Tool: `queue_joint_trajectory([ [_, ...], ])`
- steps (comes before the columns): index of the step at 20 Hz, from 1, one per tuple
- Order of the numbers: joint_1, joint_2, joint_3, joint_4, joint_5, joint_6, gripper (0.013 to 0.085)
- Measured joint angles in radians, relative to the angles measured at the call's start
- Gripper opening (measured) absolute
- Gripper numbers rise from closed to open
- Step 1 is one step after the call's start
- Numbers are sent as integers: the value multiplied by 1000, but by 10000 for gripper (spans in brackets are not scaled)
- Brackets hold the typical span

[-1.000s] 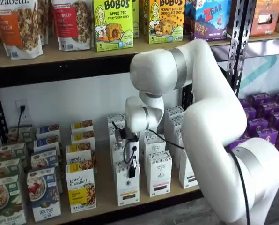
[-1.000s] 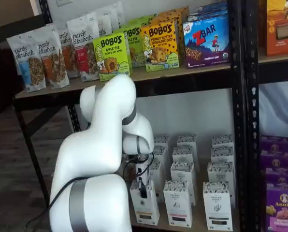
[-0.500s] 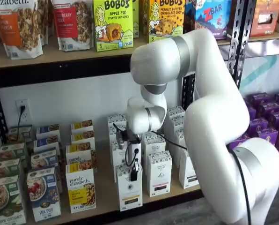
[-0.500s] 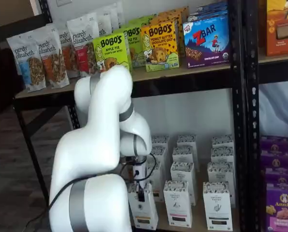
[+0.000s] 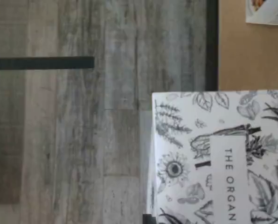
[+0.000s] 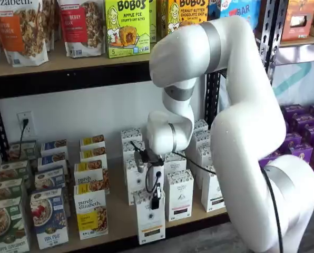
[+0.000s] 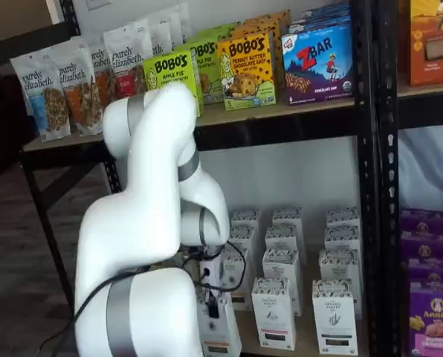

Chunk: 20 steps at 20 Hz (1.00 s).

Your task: Pick up the white box with a yellow strip in the middle, on the bottom shelf, the fourth box from the left

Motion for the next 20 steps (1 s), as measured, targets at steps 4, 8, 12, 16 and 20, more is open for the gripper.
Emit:
queue_joint_trajectory([
  [4,9,-63,89,23,-29,-15,490],
  [8,18,-139,182,49,-55,-33,490],
  [12,18,-204,256,38,-69,-23,490],
  [16,11,-276,333,9,-71,-1,490],
  [20,0,-345,406,-15,-81,10,490],
])
